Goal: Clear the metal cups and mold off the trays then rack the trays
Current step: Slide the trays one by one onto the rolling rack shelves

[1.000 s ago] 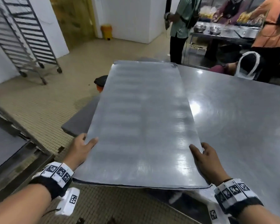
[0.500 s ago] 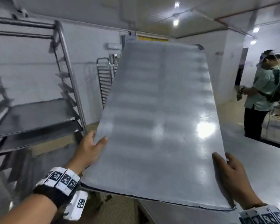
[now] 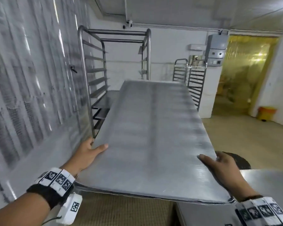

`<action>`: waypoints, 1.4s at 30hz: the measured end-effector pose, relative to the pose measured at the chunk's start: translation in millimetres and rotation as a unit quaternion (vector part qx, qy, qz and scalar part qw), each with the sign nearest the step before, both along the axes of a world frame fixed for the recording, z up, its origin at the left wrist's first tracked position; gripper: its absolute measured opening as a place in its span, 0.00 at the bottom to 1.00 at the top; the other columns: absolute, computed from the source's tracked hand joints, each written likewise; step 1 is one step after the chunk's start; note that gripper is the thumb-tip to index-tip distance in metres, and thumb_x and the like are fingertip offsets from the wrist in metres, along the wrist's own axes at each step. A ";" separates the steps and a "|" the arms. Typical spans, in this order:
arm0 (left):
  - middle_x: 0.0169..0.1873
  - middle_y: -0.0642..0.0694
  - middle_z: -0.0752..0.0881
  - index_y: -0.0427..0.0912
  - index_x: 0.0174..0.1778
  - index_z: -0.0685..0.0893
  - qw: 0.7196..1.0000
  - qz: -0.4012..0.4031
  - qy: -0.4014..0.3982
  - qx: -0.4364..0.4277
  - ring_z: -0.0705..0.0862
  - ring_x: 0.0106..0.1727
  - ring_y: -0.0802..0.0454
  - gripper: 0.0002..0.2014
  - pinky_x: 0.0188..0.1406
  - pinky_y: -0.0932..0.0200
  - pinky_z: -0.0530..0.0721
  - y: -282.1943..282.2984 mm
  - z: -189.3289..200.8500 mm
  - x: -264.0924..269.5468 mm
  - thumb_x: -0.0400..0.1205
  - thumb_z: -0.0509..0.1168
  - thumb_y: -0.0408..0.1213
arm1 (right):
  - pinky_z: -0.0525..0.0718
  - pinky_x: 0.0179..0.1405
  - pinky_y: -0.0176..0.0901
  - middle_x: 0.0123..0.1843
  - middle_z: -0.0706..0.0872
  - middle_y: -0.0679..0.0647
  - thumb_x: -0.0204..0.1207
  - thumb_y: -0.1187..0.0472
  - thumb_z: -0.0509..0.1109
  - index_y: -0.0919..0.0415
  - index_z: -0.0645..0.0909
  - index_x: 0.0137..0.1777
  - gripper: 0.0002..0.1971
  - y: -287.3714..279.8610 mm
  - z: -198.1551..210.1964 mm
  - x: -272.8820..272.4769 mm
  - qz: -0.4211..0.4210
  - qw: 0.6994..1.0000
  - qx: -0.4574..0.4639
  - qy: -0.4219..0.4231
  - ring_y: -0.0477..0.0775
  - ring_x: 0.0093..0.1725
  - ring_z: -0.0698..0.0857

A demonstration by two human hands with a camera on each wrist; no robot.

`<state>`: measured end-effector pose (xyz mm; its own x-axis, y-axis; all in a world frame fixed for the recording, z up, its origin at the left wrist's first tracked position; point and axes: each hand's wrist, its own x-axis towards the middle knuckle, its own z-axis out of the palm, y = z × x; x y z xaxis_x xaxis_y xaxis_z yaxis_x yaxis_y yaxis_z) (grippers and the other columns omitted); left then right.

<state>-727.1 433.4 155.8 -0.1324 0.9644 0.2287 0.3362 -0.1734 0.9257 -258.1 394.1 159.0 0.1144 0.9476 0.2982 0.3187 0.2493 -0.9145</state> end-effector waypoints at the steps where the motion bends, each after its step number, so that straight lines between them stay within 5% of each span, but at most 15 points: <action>1: 0.52 0.47 0.94 0.42 0.60 0.88 1.000 0.011 0.003 -0.022 0.94 0.52 0.47 0.33 0.55 0.45 0.90 -14.9 -13.6 -11.4 0.67 0.80 0.62 | 0.89 0.34 0.45 0.37 0.93 0.53 0.73 0.52 0.82 0.63 0.89 0.45 0.13 0.8 -9.8 -6.9 0.020 0.999 -0.026 0.006 0.50 0.33 0.91; 5: 0.61 0.33 0.89 0.34 0.68 0.82 0.991 0.083 0.013 -0.103 0.91 0.58 0.39 0.50 0.62 0.42 0.87 -60.5 -65.2 -53.5 0.60 0.81 0.70 | 0.91 0.50 0.58 0.47 0.94 0.59 0.73 0.59 0.81 0.67 0.89 0.53 0.14 3.6 -51.7 -31.2 0.083 0.990 -0.114 0.032 0.61 0.46 0.94; 9: 0.43 0.39 0.94 0.30 0.53 0.87 0.985 0.113 -0.003 -0.130 0.94 0.43 0.41 0.43 0.43 0.45 0.91 -105.4 -83.2 -61.6 0.54 0.82 0.64 | 0.91 0.41 0.49 0.48 0.94 0.62 0.74 0.65 0.80 0.70 0.90 0.52 0.10 -7.0 -72.5 -57.8 0.122 0.978 -0.160 0.051 0.63 0.46 0.94; 12: 0.42 0.40 0.94 0.28 0.54 0.86 0.980 0.129 -0.004 -0.152 0.94 0.42 0.41 0.45 0.44 0.46 0.91 -122.5 -99.9 -71.0 0.54 0.82 0.64 | 0.90 0.38 0.46 0.47 0.94 0.62 0.73 0.63 0.81 0.70 0.90 0.52 0.12 -7.2 -84.6 -67.6 0.134 0.973 -0.182 0.044 0.62 0.45 0.94; 18: 0.37 0.39 0.94 0.29 0.44 0.87 0.976 0.138 -0.002 -0.169 0.94 0.40 0.39 0.20 0.50 0.39 0.91 -121.7 -103.3 -76.6 0.73 0.82 0.44 | 0.87 0.31 0.39 0.42 0.94 0.57 0.72 0.59 0.82 0.68 0.90 0.51 0.13 3.9 -86.3 -84.4 0.130 0.968 -0.211 0.029 0.58 0.40 0.94; 26: 0.38 0.40 0.94 0.30 0.45 0.89 0.975 0.127 0.014 -0.179 0.94 0.41 0.39 0.21 0.52 0.38 0.91 -55.3 -106.7 -109.5 0.73 0.82 0.46 | 0.82 0.23 0.34 0.33 0.93 0.54 0.74 0.61 0.81 0.70 0.88 0.44 0.11 59.7 -83.1 -116.0 0.094 0.971 -0.218 0.012 0.52 0.30 0.92; 32: 0.36 0.30 0.92 0.23 0.43 0.85 0.978 0.117 0.012 -0.174 0.93 0.39 0.33 0.33 0.45 0.38 0.90 25.3 -119.2 -153.0 0.66 0.85 0.54 | 0.75 0.18 0.25 0.25 0.89 0.45 0.74 0.58 0.81 0.66 0.88 0.36 0.11 117.5 -89.3 -153.3 0.057 0.979 -0.193 -0.019 0.38 0.23 0.86; 35: 0.34 0.33 0.91 0.28 0.39 0.83 0.978 0.120 0.022 -0.167 0.92 0.37 0.36 0.39 0.38 0.45 0.87 65.9 -130.1 -177.1 0.56 0.81 0.65 | 0.76 0.18 0.30 0.23 0.87 0.50 0.73 0.58 0.81 0.67 0.80 0.28 0.18 146.6 -96.9 -173.8 0.047 0.979 -0.198 -0.012 0.46 0.19 0.84; 38: 0.39 0.30 0.92 0.26 0.45 0.86 0.980 0.099 0.010 -0.174 0.93 0.41 0.31 0.45 0.45 0.31 0.89 103.0 -142.5 -195.8 0.54 0.83 0.68 | 0.72 0.20 0.36 0.25 0.83 0.59 0.69 0.49 0.82 0.65 0.75 0.28 0.24 171.1 -106.9 -190.4 0.032 0.976 -0.214 -0.021 0.53 0.22 0.80; 42: 0.40 0.40 0.94 0.36 0.47 0.89 0.976 0.087 0.023 -0.200 0.94 0.41 0.41 0.38 0.50 0.34 0.91 130.4 -159.9 -208.8 0.56 0.80 0.67 | 0.73 0.19 0.27 0.19 0.84 0.45 0.72 0.49 0.81 0.59 0.79 0.27 0.21 197.8 -120.4 -207.8 0.008 0.973 -0.225 -0.054 0.38 0.18 0.81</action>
<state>-935.9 563.8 -4.0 -0.3014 0.9414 -0.1512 0.3707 0.2618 0.8911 -465.8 591.9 38.5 0.0891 0.9864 -0.1384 0.4189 -0.1631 -0.8933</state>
